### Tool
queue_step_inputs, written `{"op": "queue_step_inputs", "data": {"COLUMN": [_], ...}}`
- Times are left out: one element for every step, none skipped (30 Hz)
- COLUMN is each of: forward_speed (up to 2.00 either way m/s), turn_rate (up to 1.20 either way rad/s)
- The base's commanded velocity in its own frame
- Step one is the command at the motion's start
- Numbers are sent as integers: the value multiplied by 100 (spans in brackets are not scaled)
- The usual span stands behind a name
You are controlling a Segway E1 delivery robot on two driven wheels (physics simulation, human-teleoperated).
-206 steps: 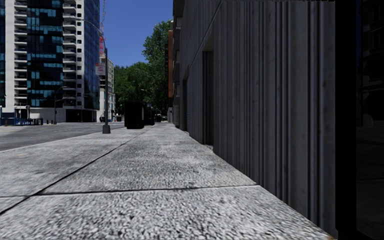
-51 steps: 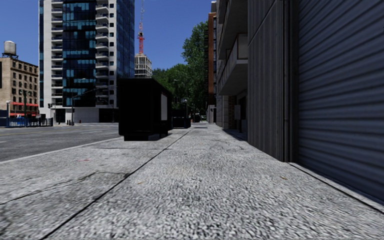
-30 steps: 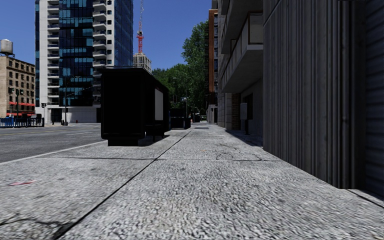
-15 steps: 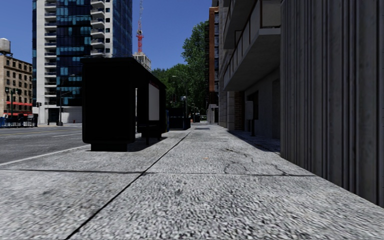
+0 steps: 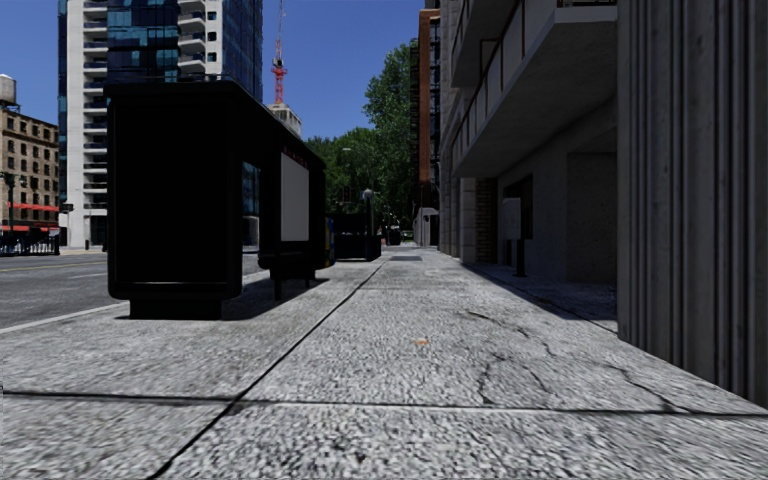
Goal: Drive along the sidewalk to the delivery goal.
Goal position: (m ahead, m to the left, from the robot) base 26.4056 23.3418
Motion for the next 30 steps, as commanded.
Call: {"op": "queue_step_inputs", "data": {"forward_speed": [198,198,198,198,198,198,198,198,198,198,198,198,198,198,198,198,198,198,198,198,198,198,198,198,198,198,198,198,199,199], "turn_rate": [0,0,0,0,0,0,0,0,0,0,0,0,0,0,0,0,0,0,0,0,0,0,0,0,0,0,0,0,0,0]}}
